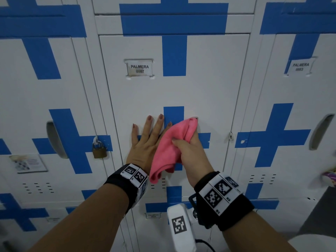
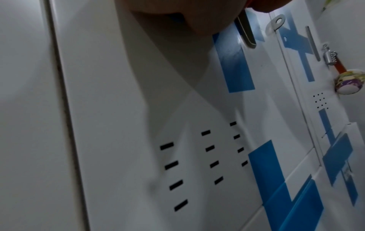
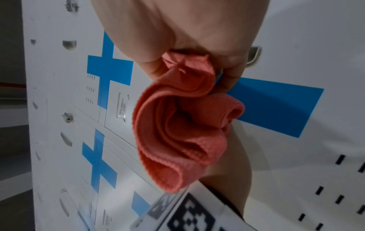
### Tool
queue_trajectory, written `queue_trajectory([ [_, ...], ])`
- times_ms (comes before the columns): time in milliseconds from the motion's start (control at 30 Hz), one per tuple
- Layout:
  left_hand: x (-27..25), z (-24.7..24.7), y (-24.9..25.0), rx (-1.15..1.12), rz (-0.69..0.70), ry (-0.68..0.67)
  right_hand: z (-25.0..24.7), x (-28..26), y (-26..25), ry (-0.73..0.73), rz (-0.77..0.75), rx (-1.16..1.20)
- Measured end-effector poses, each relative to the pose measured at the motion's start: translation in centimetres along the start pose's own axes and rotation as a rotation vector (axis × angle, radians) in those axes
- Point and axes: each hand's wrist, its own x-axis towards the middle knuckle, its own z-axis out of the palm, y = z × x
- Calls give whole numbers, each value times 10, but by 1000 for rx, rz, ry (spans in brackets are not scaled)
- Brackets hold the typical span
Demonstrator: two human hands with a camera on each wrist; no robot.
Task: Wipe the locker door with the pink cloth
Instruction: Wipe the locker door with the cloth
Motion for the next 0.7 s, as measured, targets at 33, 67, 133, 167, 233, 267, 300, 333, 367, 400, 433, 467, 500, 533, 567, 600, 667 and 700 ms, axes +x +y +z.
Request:
queue_trajectory([
  [33, 0, 1, 0, 5, 2, 4, 0, 0, 1, -5, 11, 10],
  [67, 0, 2, 0, 13, 4, 9, -1, 0, 3, -11, 15, 10],
  [133, 0, 4, 0, 34, 13, 15, -6, 0, 7, -16, 15, -24],
  [167, -1, 4, 0, 45, 18, 20, -9, 1, 9, -10, 16, -52],
  [233, -2, 5, 1, 50, 20, 38, -14, 3, 13, -2, 9, -83],
  [267, -2, 5, 1, 48, 16, 46, -16, 3, 13, -11, -5, -88],
  [300, -2, 5, 1, 49, 10, 52, -16, 3, 14, -26, -17, -103],
  [333, -2, 5, 2, 50, 3, 56, -17, 3, 15, -47, -33, -124],
  [367, -2, 5, 2, 48, -5, 62, -19, 4, 17, -63, -49, -159],
  [400, -2, 4, 3, 38, -12, 71, -20, 4, 21, -73, -64, -201],
  [433, -1, 4, 4, 23, -19, 81, -22, 4, 25, -77, -74, -255],
  [467, -1, 3, 4, 10, -24, 87, -24, 4, 31, -79, -86, -319],
  [500, -1, 3, 4, 5, -24, 92, -27, 2, 36, -86, -97, -397],
  [533, -1, 3, 4, 8, -20, 96, -31, 0, 42, -100, -102, -479],
  [567, -1, 3, 4, 16, -17, 100, -35, -3, 46, -114, -96, -578],
  [600, -2, 4, 4, 25, -14, 104, -39, -7, 49, -125, -100, -707],
  [667, -1, 4, 3, 36, -14, 110, -47, -16, 51, -115, -156, -1044],
  [700, -1, 4, 3, 39, -14, 110, -50, -19, 51, -99, -185, -1205],
])
